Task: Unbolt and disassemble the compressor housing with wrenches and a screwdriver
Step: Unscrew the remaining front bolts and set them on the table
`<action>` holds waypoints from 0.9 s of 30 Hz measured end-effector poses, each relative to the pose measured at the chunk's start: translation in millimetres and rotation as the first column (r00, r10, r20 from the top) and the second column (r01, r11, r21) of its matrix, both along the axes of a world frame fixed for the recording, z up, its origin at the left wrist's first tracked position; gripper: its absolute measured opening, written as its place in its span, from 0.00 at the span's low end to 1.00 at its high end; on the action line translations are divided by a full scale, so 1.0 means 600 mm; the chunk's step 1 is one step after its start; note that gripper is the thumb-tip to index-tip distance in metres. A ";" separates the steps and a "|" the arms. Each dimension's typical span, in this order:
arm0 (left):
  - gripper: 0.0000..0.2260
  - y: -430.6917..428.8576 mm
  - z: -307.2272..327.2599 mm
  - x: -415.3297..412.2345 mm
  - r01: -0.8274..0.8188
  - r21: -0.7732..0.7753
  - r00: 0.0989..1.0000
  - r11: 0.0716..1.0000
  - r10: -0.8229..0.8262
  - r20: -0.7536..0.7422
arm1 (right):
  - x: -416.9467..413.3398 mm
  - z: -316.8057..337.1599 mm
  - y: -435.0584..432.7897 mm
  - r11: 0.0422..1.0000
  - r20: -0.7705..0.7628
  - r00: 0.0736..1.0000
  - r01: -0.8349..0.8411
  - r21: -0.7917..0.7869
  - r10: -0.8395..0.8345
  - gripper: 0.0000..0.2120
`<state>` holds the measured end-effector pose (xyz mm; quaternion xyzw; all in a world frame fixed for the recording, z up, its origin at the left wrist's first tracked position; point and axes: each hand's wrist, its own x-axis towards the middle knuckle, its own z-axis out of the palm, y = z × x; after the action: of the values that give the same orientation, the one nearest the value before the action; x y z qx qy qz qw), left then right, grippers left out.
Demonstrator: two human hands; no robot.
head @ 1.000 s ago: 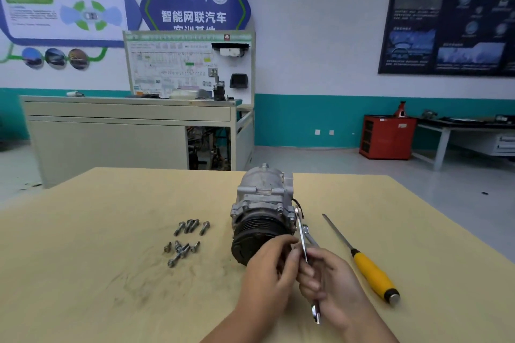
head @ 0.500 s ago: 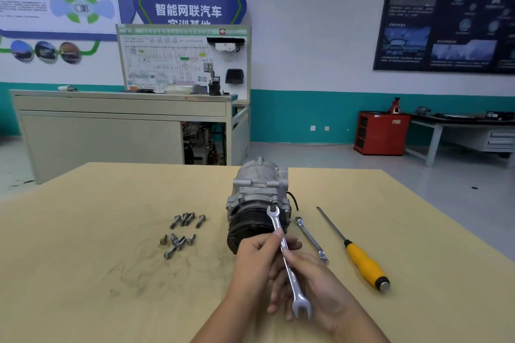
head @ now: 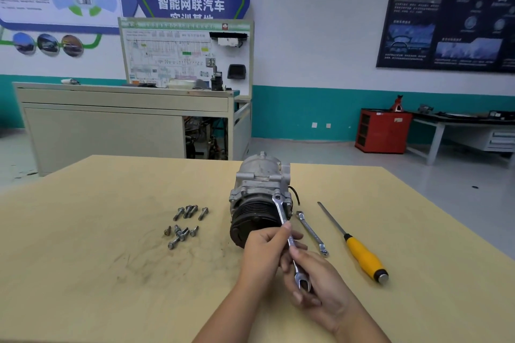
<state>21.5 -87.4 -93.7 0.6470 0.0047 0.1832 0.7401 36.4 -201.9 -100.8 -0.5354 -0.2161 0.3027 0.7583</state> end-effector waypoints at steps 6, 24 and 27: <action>0.18 -0.002 -0.010 -0.002 0.010 0.140 1.000 0.990 -0.010 -0.004 | 0.003 -0.006 -0.001 0.999 0.006 0.999 0.036 0.021 -0.036 0.18; 0.20 0.001 -0.023 0.007 0.192 -0.074 0.977 0.979 -0.197 -0.079 | 0.000 -0.002 0.004 0.993 -0.043 0.993 0.111 0.044 -0.109 0.19; 0.22 0.000 -0.022 0.007 0.224 -0.137 0.969 0.965 -0.236 -0.078 | 0.002 0.000 0.003 0.993 -0.126 0.990 0.071 0.092 -0.059 0.22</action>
<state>25.7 -87.1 -106.7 0.6028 -0.0240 0.0647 0.7949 37.4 -200.1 -100.9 -0.4854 -0.1659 0.2995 0.8045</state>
